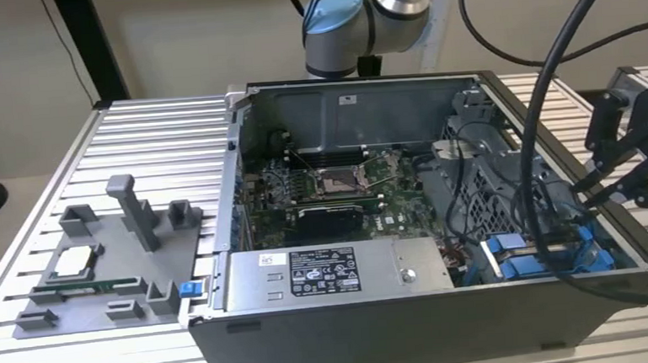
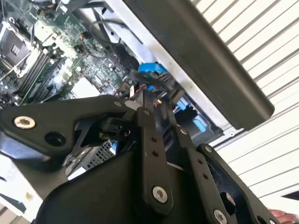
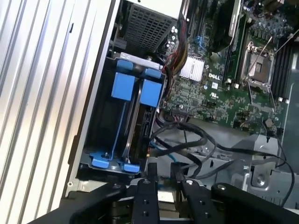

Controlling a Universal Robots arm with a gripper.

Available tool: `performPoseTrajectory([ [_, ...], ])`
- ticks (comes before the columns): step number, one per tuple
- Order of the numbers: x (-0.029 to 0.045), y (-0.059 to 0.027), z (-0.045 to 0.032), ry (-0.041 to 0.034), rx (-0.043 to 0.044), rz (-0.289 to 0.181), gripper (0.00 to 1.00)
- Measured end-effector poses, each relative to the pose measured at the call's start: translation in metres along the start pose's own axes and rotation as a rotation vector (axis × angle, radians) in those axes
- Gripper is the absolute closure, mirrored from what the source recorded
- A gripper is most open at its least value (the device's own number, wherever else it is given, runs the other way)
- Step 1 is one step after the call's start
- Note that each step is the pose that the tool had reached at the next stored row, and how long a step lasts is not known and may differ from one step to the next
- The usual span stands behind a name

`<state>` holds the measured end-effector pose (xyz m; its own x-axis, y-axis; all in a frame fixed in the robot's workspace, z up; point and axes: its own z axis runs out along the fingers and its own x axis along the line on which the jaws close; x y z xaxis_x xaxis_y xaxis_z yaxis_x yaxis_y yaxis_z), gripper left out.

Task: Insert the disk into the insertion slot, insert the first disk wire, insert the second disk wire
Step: 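Insert the second disk wire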

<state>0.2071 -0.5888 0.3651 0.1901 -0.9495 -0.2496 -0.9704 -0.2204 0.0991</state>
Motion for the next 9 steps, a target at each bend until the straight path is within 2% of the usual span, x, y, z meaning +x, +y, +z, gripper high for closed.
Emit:
performPoseTrajectory([
  [4,0.0049,-0.0085,0.0006,0.0007,-0.0019,-0.007,0.0],
  [9,0.0198,-0.009,0.0035,0.0002,-0.0023,-0.009,0.0],
])
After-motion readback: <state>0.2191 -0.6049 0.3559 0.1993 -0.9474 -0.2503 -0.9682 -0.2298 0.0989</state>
